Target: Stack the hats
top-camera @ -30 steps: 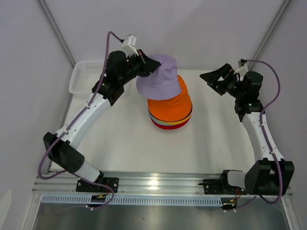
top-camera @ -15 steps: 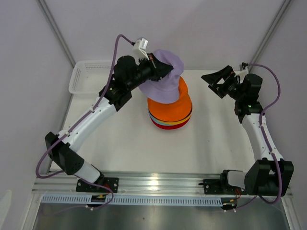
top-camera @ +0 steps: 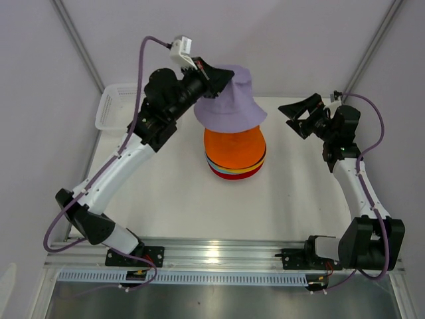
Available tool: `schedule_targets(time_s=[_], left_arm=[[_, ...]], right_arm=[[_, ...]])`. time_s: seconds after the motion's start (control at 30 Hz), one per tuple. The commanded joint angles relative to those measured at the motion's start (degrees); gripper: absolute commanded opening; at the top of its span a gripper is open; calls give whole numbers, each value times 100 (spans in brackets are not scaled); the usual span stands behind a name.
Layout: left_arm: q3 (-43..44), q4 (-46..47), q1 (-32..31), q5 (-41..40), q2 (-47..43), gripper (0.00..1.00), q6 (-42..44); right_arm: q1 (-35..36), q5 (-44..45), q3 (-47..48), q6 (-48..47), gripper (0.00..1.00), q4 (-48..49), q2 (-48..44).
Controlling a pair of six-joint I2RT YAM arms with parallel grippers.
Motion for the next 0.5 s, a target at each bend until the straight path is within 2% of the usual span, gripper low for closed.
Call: schedule_targets(time_s=[0.0,0.2,0.47], left_arm=[[807,296,-23,-70,87,1,150],[940,305,-15,45,291,1,1],[492,525,-50,203,607,1,-26]], right_arm=[[-40,-102,96,104,100,348,57],[-66,-120,96,95,99,331,31],[-110,-173,35,165,99,374,39]])
